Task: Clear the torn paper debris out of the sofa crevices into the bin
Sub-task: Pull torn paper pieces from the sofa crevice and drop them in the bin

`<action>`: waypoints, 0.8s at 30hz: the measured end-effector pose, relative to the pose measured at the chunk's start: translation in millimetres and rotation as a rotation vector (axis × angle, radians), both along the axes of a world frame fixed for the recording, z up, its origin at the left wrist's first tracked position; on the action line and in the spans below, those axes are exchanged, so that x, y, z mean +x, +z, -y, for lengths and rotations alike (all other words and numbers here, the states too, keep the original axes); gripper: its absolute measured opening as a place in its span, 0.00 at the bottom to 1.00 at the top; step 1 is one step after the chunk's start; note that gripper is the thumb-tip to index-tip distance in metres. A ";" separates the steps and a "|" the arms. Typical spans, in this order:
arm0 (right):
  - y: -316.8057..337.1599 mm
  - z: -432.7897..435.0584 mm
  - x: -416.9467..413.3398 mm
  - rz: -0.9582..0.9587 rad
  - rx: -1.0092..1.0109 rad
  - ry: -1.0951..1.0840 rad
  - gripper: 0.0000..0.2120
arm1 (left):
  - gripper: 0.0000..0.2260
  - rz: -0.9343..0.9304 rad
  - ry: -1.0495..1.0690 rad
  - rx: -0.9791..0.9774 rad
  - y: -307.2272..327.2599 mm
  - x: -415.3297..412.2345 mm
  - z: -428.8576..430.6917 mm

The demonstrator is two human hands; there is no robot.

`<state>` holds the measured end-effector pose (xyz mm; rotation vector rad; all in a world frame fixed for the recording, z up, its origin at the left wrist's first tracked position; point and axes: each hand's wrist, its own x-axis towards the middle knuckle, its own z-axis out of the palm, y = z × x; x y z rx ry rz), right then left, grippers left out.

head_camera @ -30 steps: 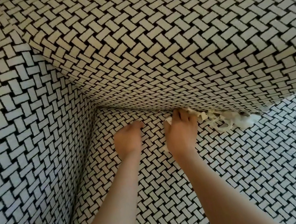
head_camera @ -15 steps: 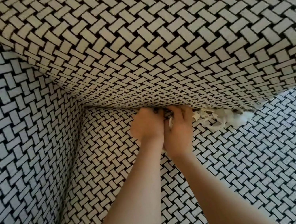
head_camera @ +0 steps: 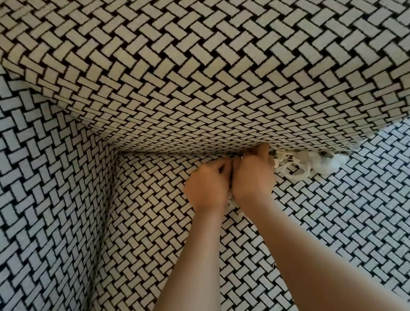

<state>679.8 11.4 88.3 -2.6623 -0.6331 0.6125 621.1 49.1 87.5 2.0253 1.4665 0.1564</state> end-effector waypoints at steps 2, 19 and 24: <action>1.7 0.3 2.5 0.013 -0.066 0.026 0.15 | 0.13 0.045 0.053 -0.097 2.0 0.0 0.7; -5.6 5.1 -2.8 0.162 0.015 0.116 0.13 | 0.13 0.360 0.368 -0.687 9.3 11.5 -19.5; 11.0 -6.9 16.8 0.259 -0.192 0.527 0.10 | 0.08 0.324 0.242 -0.464 2.8 15.3 -10.8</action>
